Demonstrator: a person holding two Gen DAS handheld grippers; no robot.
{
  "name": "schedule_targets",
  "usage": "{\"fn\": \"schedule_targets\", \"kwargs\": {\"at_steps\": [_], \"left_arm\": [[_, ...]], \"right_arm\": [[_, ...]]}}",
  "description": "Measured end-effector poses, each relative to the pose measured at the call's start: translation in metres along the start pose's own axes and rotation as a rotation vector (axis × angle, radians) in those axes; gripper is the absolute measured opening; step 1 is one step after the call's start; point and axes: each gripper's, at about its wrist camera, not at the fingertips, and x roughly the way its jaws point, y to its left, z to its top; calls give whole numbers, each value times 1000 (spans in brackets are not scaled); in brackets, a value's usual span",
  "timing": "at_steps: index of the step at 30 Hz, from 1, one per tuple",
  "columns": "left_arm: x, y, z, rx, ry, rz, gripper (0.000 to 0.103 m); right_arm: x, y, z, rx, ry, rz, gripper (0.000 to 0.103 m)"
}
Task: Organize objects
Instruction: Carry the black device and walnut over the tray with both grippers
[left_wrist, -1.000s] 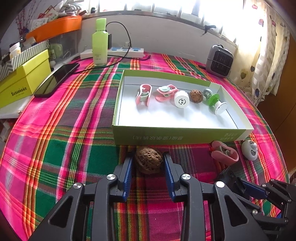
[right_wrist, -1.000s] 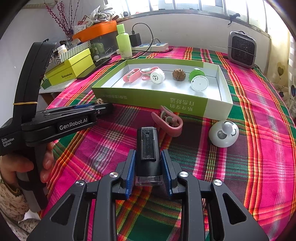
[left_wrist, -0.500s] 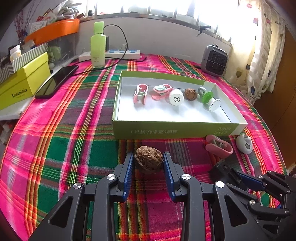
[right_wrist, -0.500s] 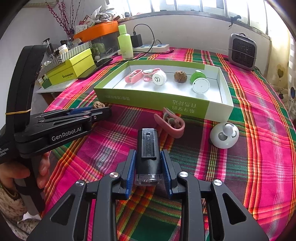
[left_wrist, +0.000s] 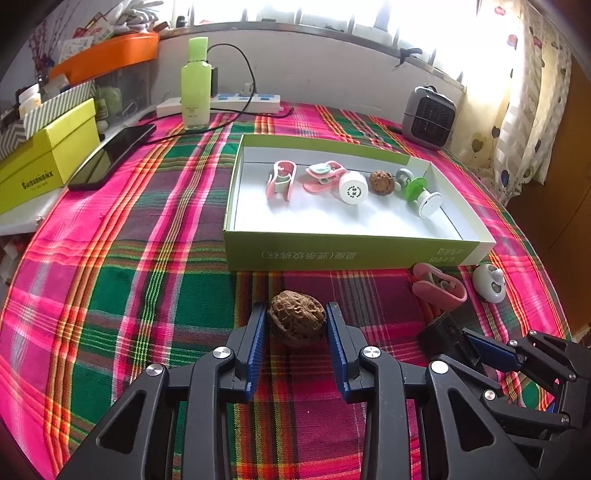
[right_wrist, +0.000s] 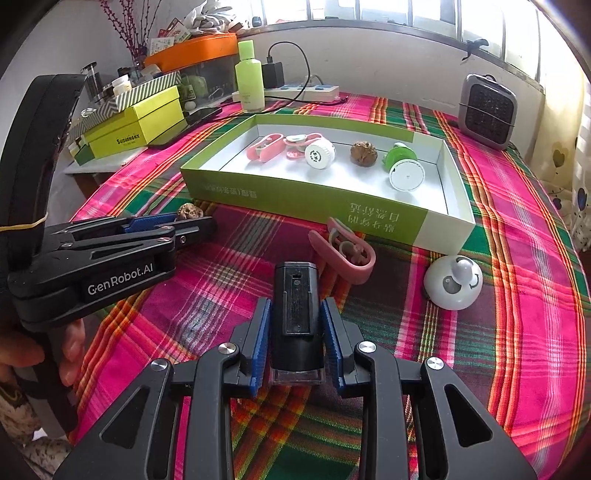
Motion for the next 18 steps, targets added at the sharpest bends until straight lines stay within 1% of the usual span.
{"fn": "schedule_targets", "kwargs": {"at_steps": [6, 12, 18], "left_arm": [[0, -1, -2, 1, -1, -3, 30], [-3, -4, -1, 7, -8, -6, 30], [-9, -6, 1, 12, -19, -11, 30]], "right_arm": [[0, 1, 0, -3, -1, -7, 29], [-2, -3, 2, 27, 8, 21, 29], [-10, -6, 7, 26, -3, 14, 29]]}}
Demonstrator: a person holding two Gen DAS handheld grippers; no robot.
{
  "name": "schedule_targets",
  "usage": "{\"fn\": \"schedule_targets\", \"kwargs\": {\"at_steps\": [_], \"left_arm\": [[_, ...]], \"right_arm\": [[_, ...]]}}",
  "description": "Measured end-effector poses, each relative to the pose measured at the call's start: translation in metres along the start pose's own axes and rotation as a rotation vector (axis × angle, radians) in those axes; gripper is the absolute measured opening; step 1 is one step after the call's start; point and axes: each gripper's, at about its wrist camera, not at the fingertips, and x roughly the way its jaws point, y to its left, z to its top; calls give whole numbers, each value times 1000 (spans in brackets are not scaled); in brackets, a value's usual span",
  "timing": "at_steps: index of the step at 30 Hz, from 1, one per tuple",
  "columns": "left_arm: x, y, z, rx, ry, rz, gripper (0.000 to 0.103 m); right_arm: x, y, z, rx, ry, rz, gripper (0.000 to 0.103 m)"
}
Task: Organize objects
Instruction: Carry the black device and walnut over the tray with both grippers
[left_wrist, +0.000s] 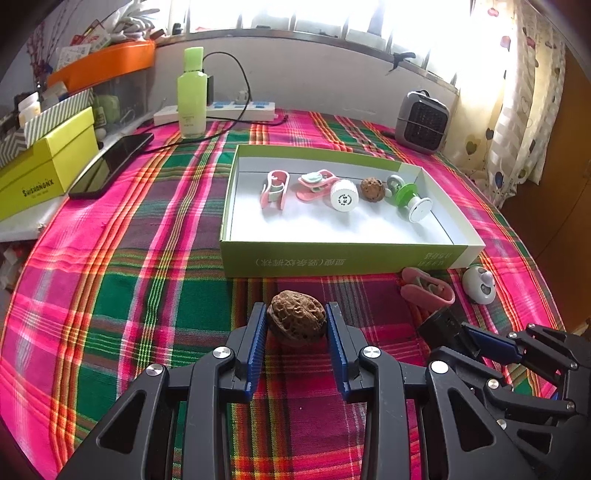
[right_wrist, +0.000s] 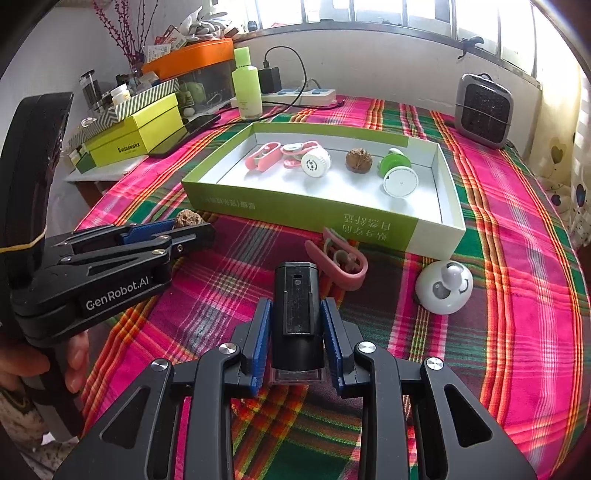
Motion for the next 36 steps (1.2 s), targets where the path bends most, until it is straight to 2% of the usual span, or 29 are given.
{"fn": "schedule_targets", "kwargs": {"at_steps": [21, 36], "left_arm": [[-9, -8, 27, 33, -30, -38, 30], [15, -4, 59, 21, -12, -39, 30]], "right_arm": [[-12, -19, 29, 37, -45, -18, 29], [4, -39, 65, 54, -39, -50, 29]]}}
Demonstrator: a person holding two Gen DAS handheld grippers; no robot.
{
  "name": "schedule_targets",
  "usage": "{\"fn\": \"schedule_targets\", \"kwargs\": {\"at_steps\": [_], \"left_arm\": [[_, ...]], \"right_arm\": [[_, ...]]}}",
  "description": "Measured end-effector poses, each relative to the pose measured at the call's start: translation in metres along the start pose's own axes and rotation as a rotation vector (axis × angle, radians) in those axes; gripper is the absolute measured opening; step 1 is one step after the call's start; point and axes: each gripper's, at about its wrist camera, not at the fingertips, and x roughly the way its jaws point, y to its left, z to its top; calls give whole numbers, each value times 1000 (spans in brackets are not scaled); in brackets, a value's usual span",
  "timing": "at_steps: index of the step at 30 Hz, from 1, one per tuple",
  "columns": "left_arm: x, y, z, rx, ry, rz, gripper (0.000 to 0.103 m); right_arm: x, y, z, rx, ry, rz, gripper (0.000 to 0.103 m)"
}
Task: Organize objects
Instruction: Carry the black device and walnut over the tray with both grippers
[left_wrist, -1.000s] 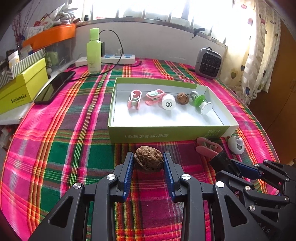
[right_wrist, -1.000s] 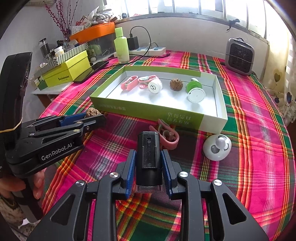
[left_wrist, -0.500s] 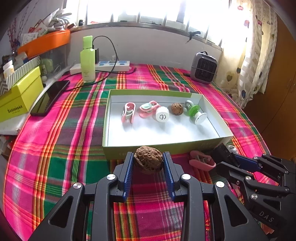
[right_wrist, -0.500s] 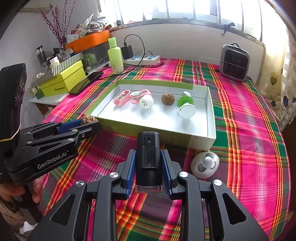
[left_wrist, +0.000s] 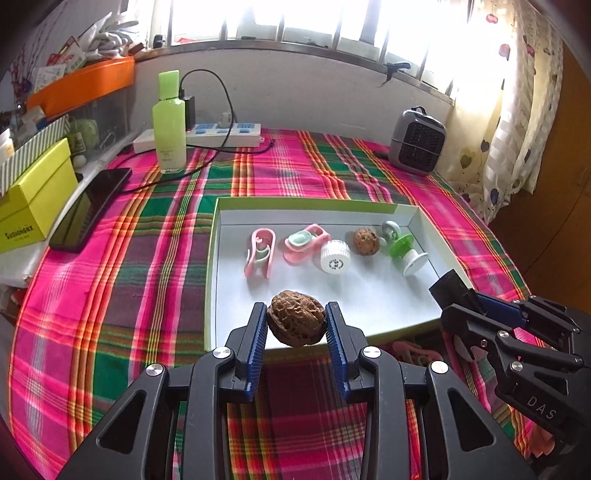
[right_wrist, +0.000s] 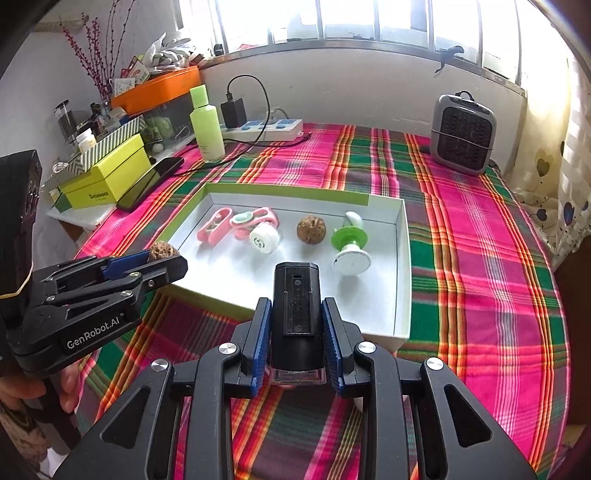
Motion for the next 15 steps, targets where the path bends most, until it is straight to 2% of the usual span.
{"fn": "schedule_targets", "kwargs": {"at_steps": [15], "left_arm": [[33, 7, 18, -21, 35, 6, 30]], "right_arm": [[37, -14, 34, 15, 53, 14, 29]]}}
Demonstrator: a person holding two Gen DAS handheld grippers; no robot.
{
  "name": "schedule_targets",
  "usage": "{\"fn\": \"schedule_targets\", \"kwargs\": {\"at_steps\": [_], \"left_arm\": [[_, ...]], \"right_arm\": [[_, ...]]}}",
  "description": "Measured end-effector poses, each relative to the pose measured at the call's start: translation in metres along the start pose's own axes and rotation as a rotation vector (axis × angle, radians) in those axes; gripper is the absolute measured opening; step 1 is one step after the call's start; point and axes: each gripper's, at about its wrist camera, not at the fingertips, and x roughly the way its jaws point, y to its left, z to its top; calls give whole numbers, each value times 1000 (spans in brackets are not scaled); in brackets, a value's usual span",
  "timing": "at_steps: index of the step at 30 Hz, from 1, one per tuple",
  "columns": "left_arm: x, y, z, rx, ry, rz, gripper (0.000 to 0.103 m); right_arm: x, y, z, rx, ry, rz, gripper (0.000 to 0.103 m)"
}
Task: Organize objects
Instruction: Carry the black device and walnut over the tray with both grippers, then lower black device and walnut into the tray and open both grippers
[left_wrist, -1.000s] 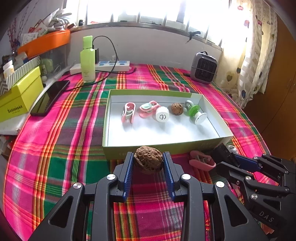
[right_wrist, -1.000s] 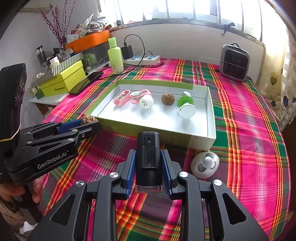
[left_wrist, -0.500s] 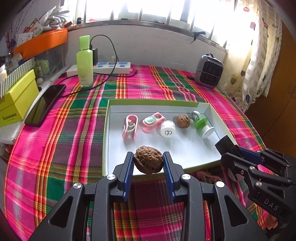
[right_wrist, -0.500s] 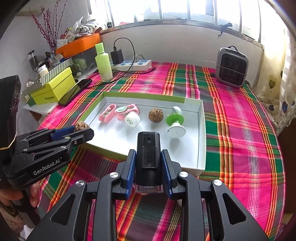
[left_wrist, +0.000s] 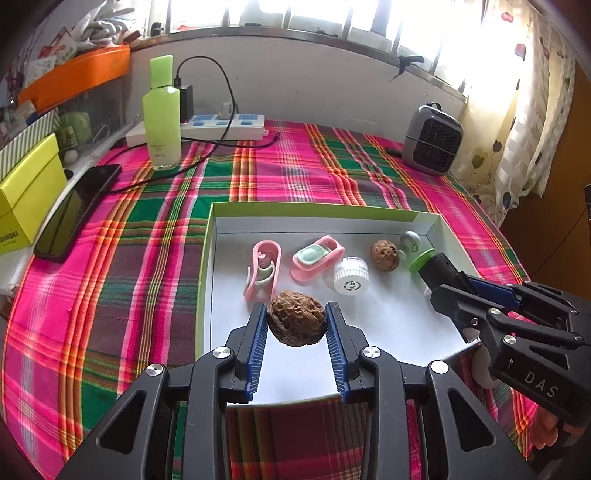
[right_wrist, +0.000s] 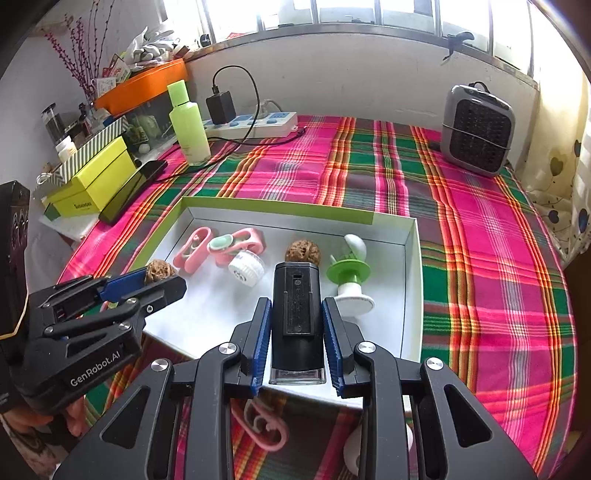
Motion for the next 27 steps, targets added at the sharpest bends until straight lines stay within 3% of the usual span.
{"fn": "schedule_targets", "kwargs": {"at_steps": [16, 27], "left_arm": [[20, 4, 4, 2, 30, 18, 30], [25, 3, 9, 13, 29, 28, 30]], "right_arm": [[37, 0, 6, -35, 82, 1, 29], [45, -2, 6, -32, 86, -8, 29]]}}
